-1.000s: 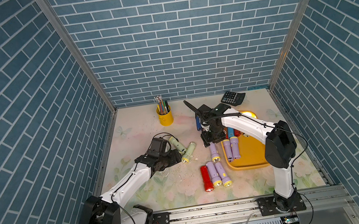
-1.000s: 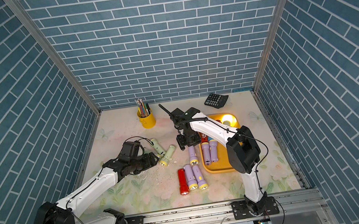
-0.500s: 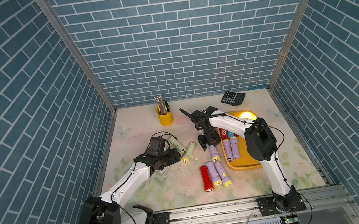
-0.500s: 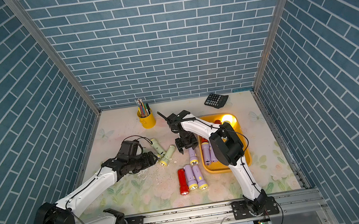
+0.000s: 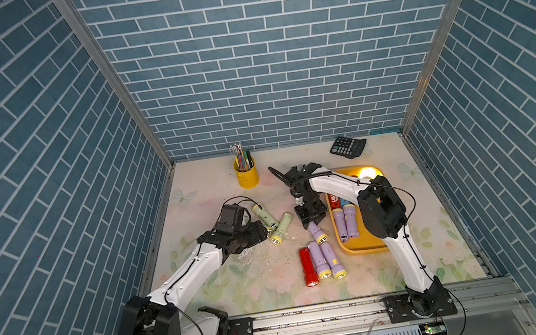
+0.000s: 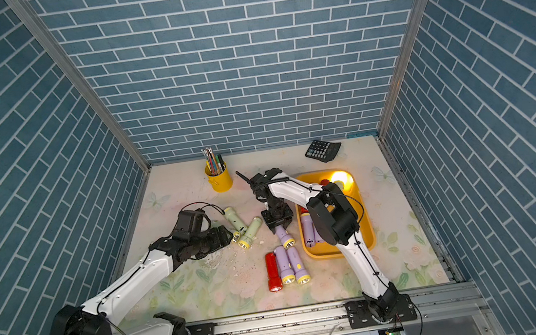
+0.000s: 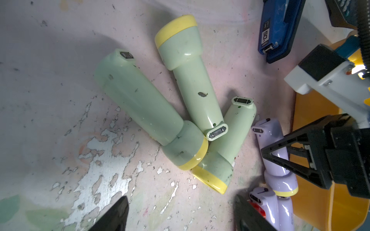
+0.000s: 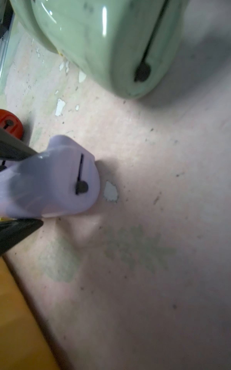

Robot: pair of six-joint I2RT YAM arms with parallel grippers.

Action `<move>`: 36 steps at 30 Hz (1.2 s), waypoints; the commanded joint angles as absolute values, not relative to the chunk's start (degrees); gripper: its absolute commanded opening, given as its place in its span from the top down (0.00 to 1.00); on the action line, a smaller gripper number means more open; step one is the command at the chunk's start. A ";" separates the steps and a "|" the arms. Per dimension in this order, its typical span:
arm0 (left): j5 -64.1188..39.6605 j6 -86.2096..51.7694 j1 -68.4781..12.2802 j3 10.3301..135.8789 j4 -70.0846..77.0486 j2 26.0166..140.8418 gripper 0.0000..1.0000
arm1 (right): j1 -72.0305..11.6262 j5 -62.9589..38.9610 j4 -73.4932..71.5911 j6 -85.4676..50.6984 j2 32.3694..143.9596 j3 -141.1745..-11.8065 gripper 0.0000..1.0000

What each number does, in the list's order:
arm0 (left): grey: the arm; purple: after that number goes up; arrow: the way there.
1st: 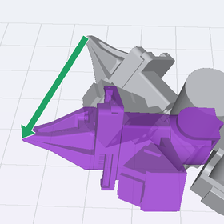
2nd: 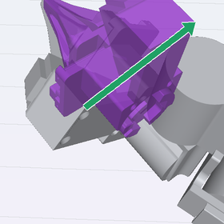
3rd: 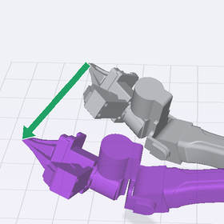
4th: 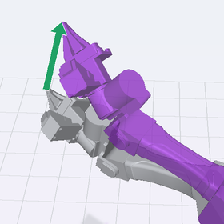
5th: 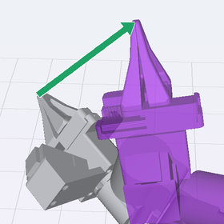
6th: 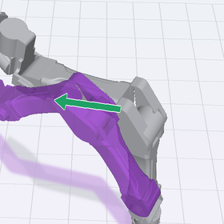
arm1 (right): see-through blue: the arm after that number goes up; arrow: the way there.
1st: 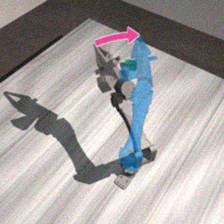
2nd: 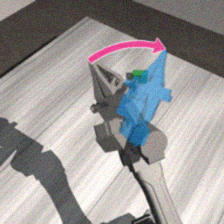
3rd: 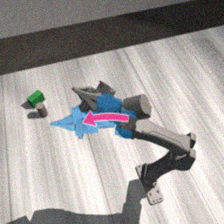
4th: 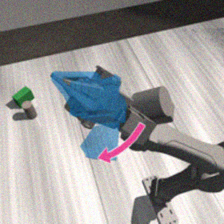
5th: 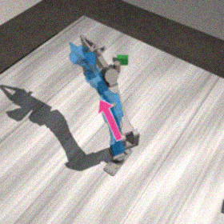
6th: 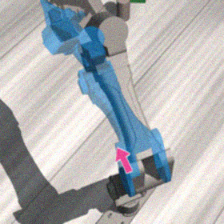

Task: Put the flashlights into the storage boxes
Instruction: Pick up the flashlight from the center of the board, then place the flashlight at the storage box.

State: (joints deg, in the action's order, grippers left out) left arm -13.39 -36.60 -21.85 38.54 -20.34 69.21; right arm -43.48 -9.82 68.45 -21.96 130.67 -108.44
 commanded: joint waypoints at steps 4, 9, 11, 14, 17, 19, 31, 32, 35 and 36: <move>-14.59 -35.67 -21.02 38.45 -21.86 67.08 0.18 | -43.49 -11.73 66.63 -15.23 129.17 -111.90 0.65; -16.08 -35.60 -20.83 38.82 -22.19 66.40 0.18 | -43.50 -12.73 61.07 -6.38 120.89 -108.26 0.70; -17.57 -35.67 -20.74 38.85 -21.37 66.38 0.18 | -43.51 -13.27 58.72 -2.60 117.31 -106.06 0.72; -21.72 -36.40 -20.65 39.11 -19.62 66.62 0.18 | -43.50 -14.61 53.78 4.40 111.15 -101.02 0.73; -26.71 -37.44 -20.57 39.81 -18.27 66.98 0.18 | -43.65 -17.89 48.80 15.62 104.61 -94.11 0.74; -30.27 -38.55 -20.57 39.81 -16.93 66.81 0.18 | -43.70 -19.35 44.93 23.90 99.78 -88.67 0.74; -47.13 -52.31 -20.64 34.15 4.40 62.85 0.20 | -48.55 -12.51 38.30 57.44 87.88 -75.61 0.74; -47.85 -53.39 -20.65 33.53 5.81 62.81 0.20 | -49.24 -11.85 37.22 58.76 87.39 -74.66 0.74; -50.27 -56.70 -20.72 32.02 9.75 62.71 0.21 | -50.76 -10.33 33.32 63.36 85.85 -71.80 0.74; -50.61 -56.88 -20.74 31.98 9.94 62.47 0.21 | -51.14 -10.22 33.01 64.34 85.71 -71.71 0.74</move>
